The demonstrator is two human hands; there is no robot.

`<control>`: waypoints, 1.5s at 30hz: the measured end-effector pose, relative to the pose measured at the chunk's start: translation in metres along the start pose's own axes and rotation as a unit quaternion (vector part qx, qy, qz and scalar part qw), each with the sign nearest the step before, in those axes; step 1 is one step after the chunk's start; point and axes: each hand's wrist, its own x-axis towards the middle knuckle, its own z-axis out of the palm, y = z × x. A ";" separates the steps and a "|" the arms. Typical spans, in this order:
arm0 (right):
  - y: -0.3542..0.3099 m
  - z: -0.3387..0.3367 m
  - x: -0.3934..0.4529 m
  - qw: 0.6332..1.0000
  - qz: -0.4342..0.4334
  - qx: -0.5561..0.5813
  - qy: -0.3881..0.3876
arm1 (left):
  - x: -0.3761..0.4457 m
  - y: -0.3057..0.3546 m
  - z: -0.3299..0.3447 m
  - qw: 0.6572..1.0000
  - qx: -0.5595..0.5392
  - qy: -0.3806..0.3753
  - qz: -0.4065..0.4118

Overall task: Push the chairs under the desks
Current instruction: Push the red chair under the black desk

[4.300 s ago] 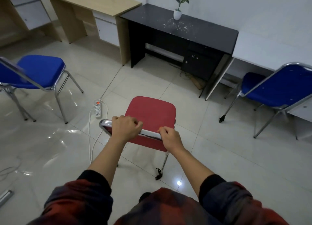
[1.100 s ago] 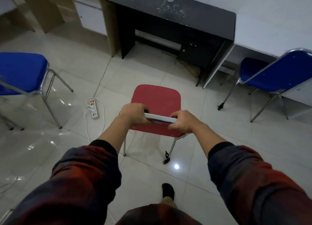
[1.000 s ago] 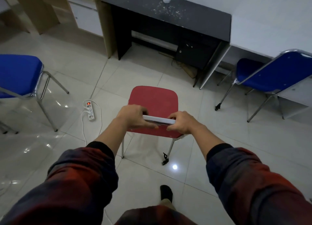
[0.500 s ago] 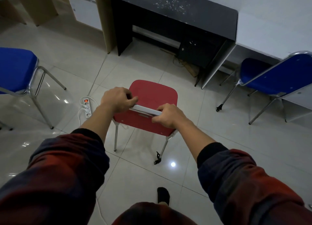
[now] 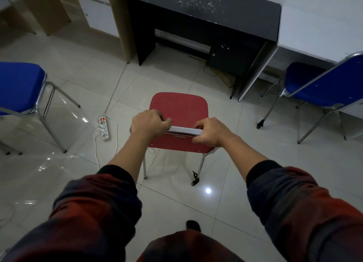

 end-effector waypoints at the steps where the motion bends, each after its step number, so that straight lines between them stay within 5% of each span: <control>1: 0.005 0.000 -0.001 1.000 -0.001 -0.007 -0.002 | -0.003 0.004 0.004 1.000 -0.002 -0.006 -0.001; 16: 0.027 -0.014 0.014 0.999 -0.034 -0.002 0.007 | 0.015 0.019 0.010 0.999 0.013 -0.031 -0.038; 24: 0.037 -0.019 0.018 0.999 -0.031 -0.022 0.011 | 0.014 0.025 0.018 0.999 -0.017 0.036 -0.029; 39: 0.029 -0.038 0.054 0.999 -0.034 0.009 0.020 | 0.054 0.026 -0.006 0.997 -0.005 0.018 -0.069; 45: 0.015 -0.039 0.059 0.998 -0.007 -0.008 0.064 | 0.064 0.016 -0.012 0.995 -0.041 0.085 -0.037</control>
